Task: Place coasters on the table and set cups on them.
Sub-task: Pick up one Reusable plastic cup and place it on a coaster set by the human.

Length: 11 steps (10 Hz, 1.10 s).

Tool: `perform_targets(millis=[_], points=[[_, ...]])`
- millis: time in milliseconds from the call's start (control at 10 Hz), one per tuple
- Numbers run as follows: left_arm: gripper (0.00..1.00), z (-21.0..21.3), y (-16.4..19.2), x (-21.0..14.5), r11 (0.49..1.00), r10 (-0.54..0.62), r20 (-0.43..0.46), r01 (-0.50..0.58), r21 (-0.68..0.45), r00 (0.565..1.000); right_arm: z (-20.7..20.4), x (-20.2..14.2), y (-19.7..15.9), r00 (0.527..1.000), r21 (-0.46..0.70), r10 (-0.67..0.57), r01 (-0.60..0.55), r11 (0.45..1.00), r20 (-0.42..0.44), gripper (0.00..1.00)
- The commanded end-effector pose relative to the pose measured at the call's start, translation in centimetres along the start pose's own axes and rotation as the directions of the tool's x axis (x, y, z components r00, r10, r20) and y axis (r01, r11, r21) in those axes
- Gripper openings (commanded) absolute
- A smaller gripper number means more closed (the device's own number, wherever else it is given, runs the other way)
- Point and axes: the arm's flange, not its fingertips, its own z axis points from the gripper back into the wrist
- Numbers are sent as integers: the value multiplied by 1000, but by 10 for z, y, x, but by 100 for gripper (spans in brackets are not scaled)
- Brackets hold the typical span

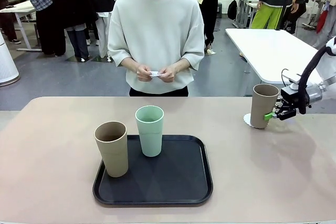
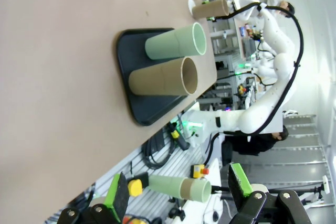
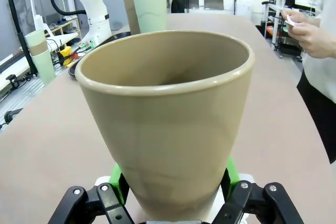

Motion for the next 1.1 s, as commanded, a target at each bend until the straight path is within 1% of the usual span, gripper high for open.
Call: perform_targets(millis=[0,500,1000], points=[[100,1,-1,-1,1000,-9,2,9,-9,1000,6,-1,-8,998,-1,33,-33,999,44,82],[100,1,-1,-1,1000,-9,2,9,-9,1000,14,-3,-12,993,-14,46,-45,999,105,82],[100,1,-1,-1,1000,-9,2,9,-9,1000,14,-14,-21,992,-18,20,-18,1000,126,82]])
